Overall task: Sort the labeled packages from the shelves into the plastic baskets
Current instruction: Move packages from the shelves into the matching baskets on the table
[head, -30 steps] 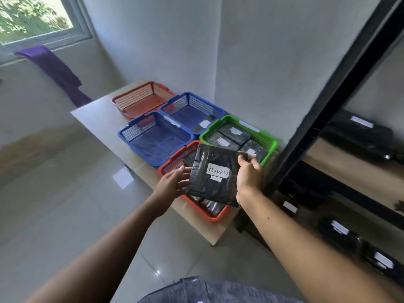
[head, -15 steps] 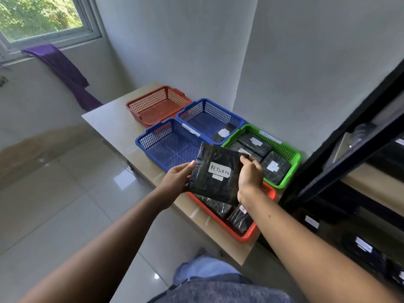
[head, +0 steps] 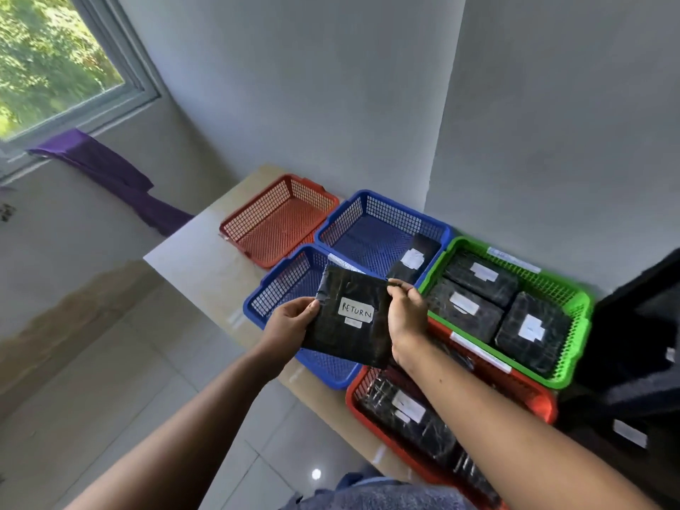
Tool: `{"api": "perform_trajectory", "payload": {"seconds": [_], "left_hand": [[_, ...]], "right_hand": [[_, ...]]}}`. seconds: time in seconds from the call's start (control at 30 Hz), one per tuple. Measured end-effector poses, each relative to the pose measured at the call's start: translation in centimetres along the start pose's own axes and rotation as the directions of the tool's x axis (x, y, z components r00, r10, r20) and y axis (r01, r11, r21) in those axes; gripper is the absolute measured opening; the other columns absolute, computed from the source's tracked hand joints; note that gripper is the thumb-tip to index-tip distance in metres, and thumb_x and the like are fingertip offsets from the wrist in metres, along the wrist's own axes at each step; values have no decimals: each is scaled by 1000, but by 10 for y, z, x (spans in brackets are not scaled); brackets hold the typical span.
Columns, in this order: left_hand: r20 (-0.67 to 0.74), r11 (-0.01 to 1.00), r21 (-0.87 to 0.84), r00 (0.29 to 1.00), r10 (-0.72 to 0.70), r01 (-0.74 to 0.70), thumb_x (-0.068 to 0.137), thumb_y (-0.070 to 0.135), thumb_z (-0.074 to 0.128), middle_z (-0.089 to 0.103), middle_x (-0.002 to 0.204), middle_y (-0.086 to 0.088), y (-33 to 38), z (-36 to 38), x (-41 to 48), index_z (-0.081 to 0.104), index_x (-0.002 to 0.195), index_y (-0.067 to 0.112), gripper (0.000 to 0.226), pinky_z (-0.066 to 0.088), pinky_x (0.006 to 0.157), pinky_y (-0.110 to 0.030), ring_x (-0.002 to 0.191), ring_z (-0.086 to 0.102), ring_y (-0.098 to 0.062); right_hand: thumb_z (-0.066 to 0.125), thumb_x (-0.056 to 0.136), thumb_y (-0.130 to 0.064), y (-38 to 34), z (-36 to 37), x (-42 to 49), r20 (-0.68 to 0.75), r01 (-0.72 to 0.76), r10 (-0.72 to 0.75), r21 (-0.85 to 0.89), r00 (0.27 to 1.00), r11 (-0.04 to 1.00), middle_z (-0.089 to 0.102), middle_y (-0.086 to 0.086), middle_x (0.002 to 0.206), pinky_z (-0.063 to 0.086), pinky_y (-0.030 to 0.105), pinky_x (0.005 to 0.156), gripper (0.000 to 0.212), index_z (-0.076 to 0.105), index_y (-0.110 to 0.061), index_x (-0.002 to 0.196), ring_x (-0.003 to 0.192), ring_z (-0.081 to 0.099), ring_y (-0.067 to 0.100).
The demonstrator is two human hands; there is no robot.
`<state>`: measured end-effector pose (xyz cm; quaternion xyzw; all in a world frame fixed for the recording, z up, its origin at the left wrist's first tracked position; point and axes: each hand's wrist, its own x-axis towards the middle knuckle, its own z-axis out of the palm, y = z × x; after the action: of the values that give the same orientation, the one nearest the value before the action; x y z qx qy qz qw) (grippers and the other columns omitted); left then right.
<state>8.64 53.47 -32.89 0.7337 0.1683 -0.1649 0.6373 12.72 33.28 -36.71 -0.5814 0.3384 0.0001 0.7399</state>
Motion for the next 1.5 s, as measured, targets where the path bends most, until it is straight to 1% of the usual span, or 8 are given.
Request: {"api": "perform_trajectory", "payload": {"seconds": [0.3,0.43,0.53,0.67,0.8,0.9,1.2,1.5], "left_hand": [[7,997,71,1000,-18,18,112,30,53,82,105,1,31,-20,87,77,117,20,27,63,84,-33,98,79,-16],[-27,995,101,1000,11,-8,111,31,56,82,100,3,44,-26,129,79,114,20,25,63,84,-34,98,78,-18],[-22,986,164,999,34,-29,110,31,57,82,102,1,57,-32,171,79,113,20,25,63,90,-39,99,78,-21],[2,968,249,999,42,-41,108,36,59,82,101,1,75,-35,230,79,111,22,24,62,95,-47,100,78,-23],[51,927,363,996,75,-89,109,31,59,80,99,2,95,-28,286,77,111,20,21,62,74,-30,90,77,-17],[118,869,473,988,101,-145,107,34,61,80,96,4,100,-21,329,78,111,19,23,66,80,-42,86,77,-17],[286,733,638,957,59,-236,105,36,61,77,111,-4,91,21,408,74,126,17,30,64,88,-46,97,73,-27],[263,677,688,960,101,-260,105,27,62,67,111,-5,82,31,423,60,136,10,36,52,81,-36,100,65,-26]], "right_hand": [[64,96,-20,-8,50,66,-62,11,-18,-111,998,994,75,-1,101,58,44,95,9,72,-22,100,95,69,20],[60,93,-19,-10,53,87,-120,92,-129,-277,984,956,74,-9,89,59,39,73,14,66,-28,102,84,71,19],[69,90,-18,-5,51,103,-139,160,-291,-583,947,796,67,-3,106,50,31,72,22,64,-27,109,100,66,26],[80,84,-38,10,53,119,-176,-8,-251,-834,952,552,35,16,153,51,52,102,65,49,-26,139,136,43,41],[78,87,-55,14,58,124,-237,-150,-139,-877,961,457,2,27,171,25,58,124,97,25,-22,162,157,10,47],[71,87,-68,23,66,130,-300,-258,-38,-871,953,418,-3,29,171,14,56,127,110,12,-22,167,159,4,47],[66,82,-81,35,72,137,-372,-328,-20,-843,928,426,-4,23,173,20,51,127,119,5,-28,169,161,7,41],[65,83,-80,37,75,138,-389,-342,-26,-838,921,426,-7,19,174,15,52,128,112,10,-31,168,161,6,39]]}}
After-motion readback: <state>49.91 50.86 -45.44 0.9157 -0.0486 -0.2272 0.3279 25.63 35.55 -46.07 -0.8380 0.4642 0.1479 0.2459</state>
